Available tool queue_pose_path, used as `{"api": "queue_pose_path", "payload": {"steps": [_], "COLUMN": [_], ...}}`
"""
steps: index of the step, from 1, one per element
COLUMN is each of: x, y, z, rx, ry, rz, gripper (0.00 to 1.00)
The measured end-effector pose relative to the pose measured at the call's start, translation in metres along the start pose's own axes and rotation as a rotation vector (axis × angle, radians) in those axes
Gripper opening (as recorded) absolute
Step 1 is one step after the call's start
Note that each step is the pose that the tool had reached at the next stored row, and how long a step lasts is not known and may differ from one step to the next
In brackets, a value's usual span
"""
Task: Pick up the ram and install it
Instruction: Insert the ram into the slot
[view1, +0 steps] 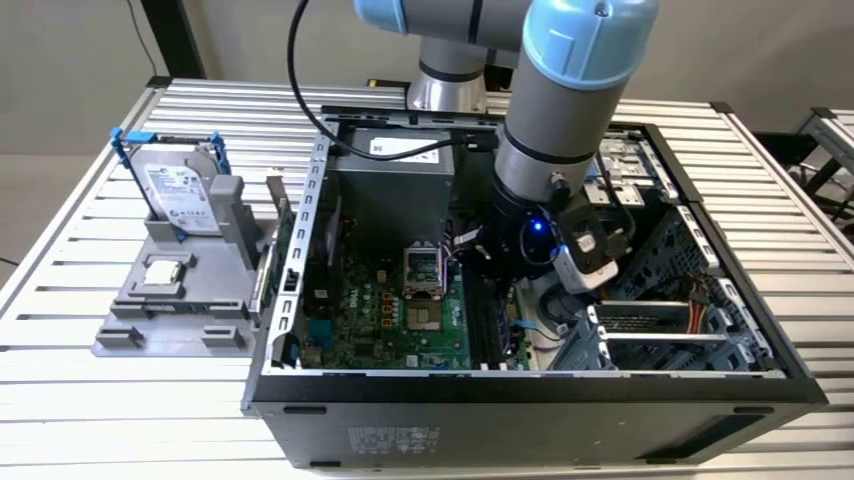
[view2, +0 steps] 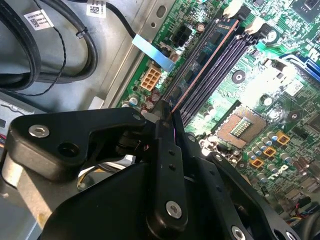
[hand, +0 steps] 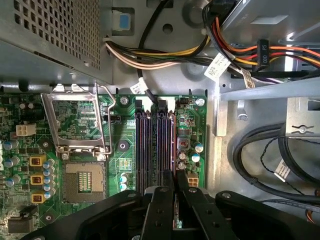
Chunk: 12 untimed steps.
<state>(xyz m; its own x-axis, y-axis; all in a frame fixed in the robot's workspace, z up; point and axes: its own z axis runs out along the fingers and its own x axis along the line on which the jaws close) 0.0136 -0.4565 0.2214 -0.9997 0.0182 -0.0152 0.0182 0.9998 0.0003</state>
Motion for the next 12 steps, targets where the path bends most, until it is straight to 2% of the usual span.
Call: {"api": "queue_pose_path", "payload": {"steps": [12], "x": [0.0012], "y": [0.0], "z": [0.001], "rx": [0.0008], "ry": [-0.0001], "rz": [0.0], "gripper": [0.0]}}
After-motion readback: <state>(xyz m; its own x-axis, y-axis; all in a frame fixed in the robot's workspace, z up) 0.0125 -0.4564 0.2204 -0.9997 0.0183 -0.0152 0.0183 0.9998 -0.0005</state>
